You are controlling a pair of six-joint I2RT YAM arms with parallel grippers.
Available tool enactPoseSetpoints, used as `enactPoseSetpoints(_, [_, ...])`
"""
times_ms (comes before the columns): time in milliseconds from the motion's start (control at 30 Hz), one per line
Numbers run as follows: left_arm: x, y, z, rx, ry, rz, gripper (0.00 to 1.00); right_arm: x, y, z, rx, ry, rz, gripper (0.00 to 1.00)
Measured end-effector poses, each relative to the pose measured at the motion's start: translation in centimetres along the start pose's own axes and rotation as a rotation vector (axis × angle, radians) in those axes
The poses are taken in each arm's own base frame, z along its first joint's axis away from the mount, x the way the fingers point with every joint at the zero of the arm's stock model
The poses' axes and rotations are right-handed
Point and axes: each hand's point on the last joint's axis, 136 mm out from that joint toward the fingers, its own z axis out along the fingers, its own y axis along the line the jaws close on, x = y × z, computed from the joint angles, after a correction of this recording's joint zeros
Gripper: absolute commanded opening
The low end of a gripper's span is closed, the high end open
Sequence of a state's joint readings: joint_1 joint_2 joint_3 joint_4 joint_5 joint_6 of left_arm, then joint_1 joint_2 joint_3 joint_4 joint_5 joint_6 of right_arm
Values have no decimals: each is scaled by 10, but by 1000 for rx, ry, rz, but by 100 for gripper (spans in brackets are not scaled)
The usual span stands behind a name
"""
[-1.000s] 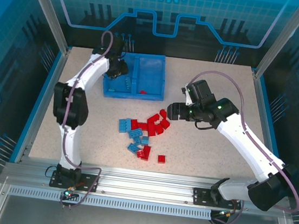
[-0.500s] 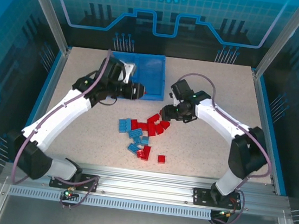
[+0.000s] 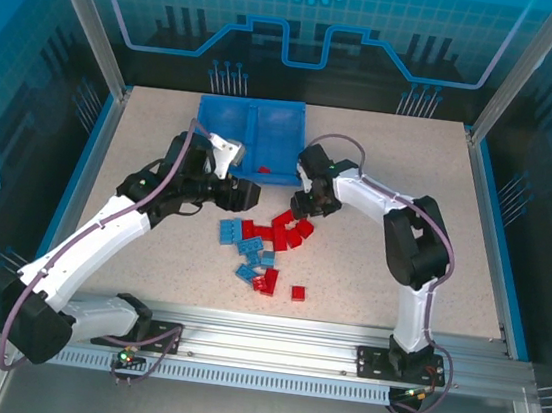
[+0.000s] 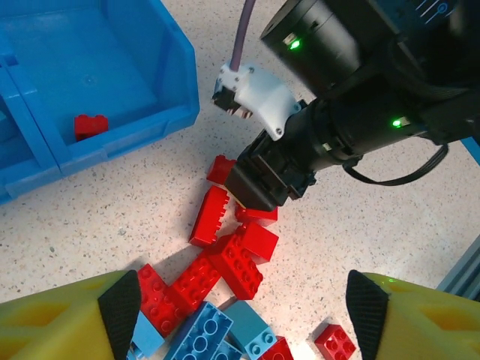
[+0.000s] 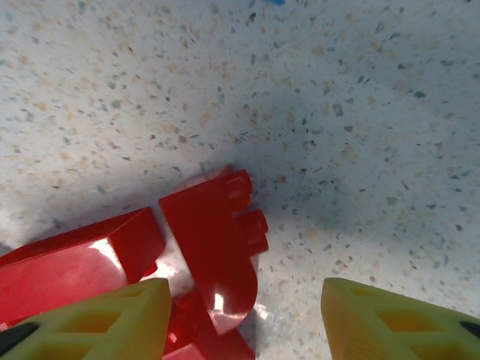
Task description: Sort the legos into containers by color
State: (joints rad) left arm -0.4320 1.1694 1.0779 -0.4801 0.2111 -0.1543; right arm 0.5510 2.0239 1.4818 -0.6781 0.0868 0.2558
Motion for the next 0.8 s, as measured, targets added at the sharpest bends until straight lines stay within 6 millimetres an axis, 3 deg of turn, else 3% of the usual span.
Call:
enactPoseSetpoints(100, [0, 0, 2, 1, -4, 1, 83, 4, 0, 10, -4, 25, -11, 50])
enactPoseSetpoints(467, [8, 5, 9, 1, -3, 1, 90, -14, 8, 21, -39, 18, -58, 35])
enactPoseSetpoints(533, [7, 5, 9, 2, -7, 2, 91, -15, 7, 23, -38, 25, -65, 28])
enactPoseSetpoints(800, [11, 5, 5, 1, -22, 6, 99, -16, 7, 13, -45, 19, -65, 20])
